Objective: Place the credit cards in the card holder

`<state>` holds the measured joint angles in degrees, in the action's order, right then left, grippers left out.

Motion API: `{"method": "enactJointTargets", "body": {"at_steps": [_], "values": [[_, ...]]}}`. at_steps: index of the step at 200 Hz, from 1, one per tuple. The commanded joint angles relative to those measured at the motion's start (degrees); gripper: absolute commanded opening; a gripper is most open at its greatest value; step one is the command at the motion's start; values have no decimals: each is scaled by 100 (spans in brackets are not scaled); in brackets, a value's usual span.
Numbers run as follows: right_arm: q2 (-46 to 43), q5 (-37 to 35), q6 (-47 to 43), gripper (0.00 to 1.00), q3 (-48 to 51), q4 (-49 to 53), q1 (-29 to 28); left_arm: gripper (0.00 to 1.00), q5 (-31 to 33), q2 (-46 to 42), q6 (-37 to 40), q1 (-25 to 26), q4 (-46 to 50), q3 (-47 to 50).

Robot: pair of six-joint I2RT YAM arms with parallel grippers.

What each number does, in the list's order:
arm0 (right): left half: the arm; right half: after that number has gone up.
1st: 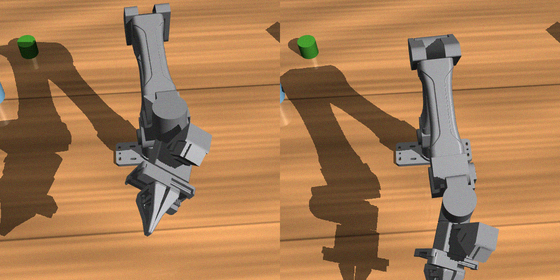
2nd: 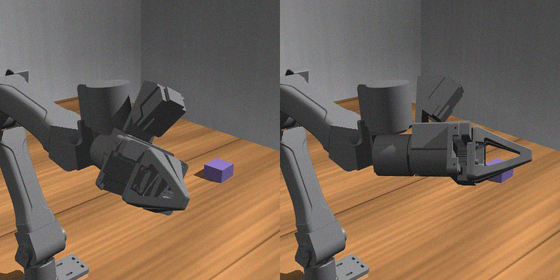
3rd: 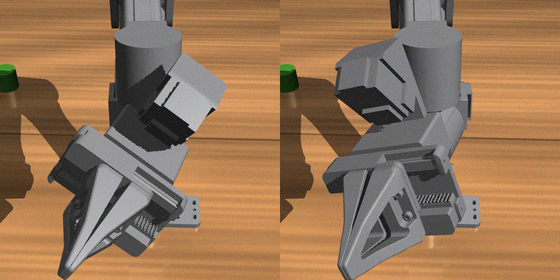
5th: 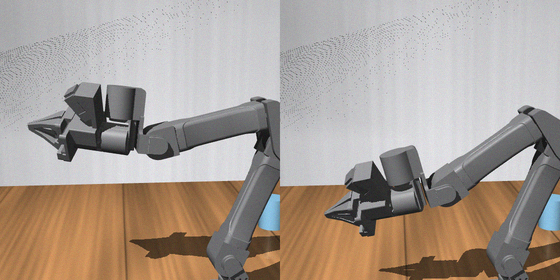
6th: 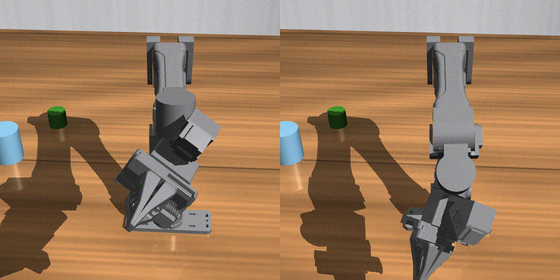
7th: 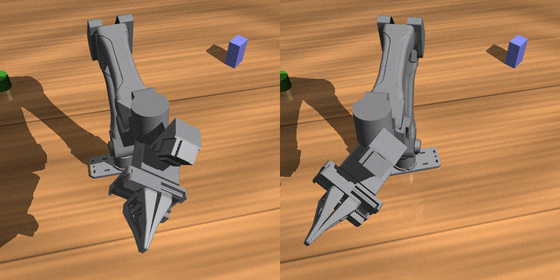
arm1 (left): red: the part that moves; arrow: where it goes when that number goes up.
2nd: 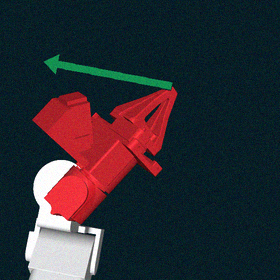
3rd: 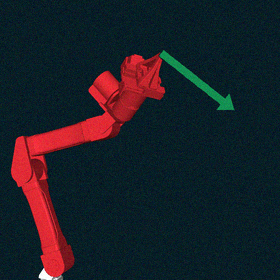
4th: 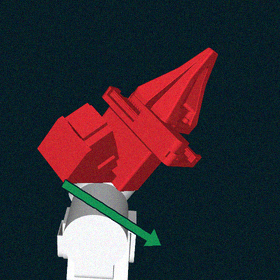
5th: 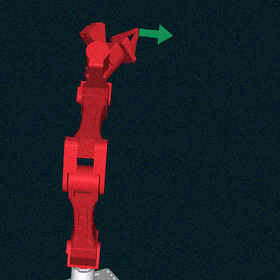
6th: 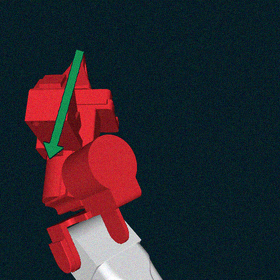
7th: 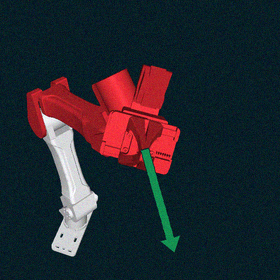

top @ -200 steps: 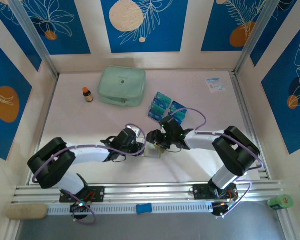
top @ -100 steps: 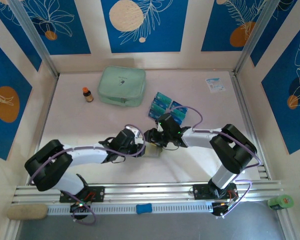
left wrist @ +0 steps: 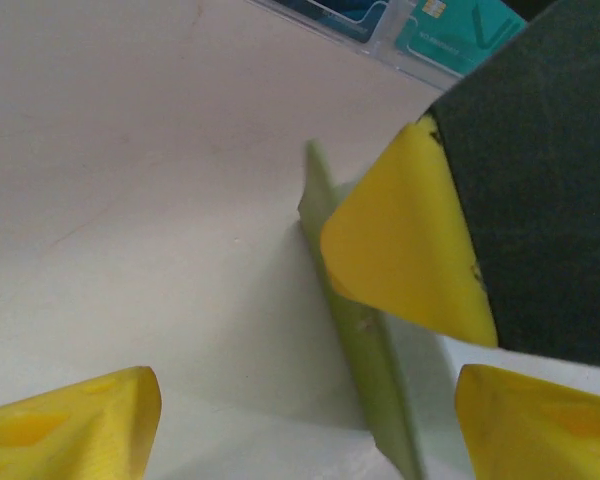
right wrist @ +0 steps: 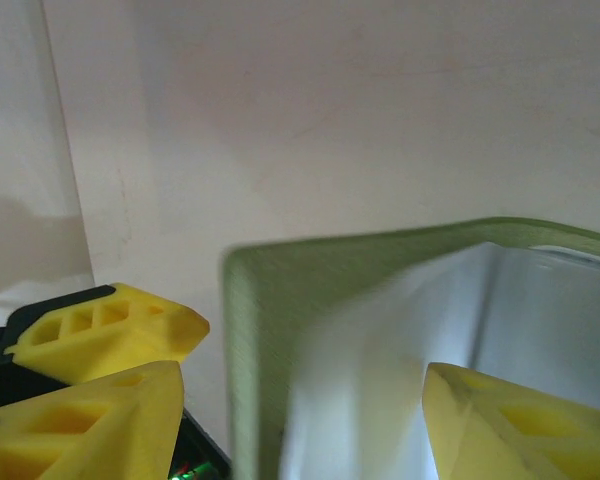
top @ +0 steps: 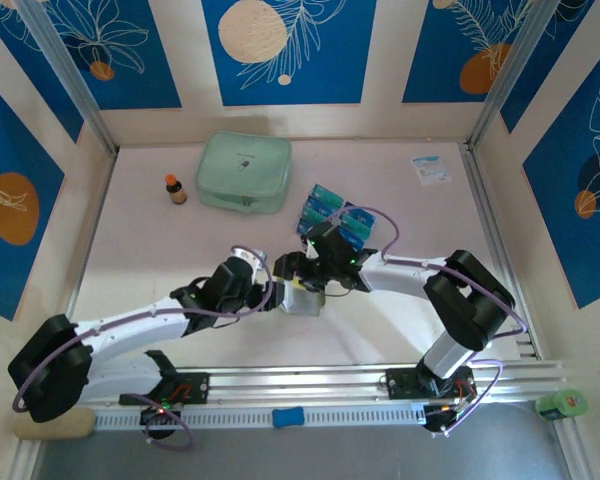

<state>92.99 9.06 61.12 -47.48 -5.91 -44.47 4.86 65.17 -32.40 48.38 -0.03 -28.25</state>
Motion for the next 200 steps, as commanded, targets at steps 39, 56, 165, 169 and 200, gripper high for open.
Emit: {"method": "enactJointTargets", "body": {"at_steps": [39, 56, 165, 169, 200], "values": [[618, 147, 232, 65, -563, 48, -71, 78, 276, -373, 200, -57, 447, 206], [791, 175, 309, 65, -601, -70, -69, 79, 295, -382, 223, -56, 456, 223], [955, 313, 602, 65, -472, -586, -29, 79, 472, 648, 534, -54, 302, -34], [941, 330, 603, 65, -470, -592, -27, 79, 505, 683, 533, -57, 323, -48], [706, 300, 494, 65, -362, -587, 15, 79, 833, 788, 372, -56, 488, 10]]}}
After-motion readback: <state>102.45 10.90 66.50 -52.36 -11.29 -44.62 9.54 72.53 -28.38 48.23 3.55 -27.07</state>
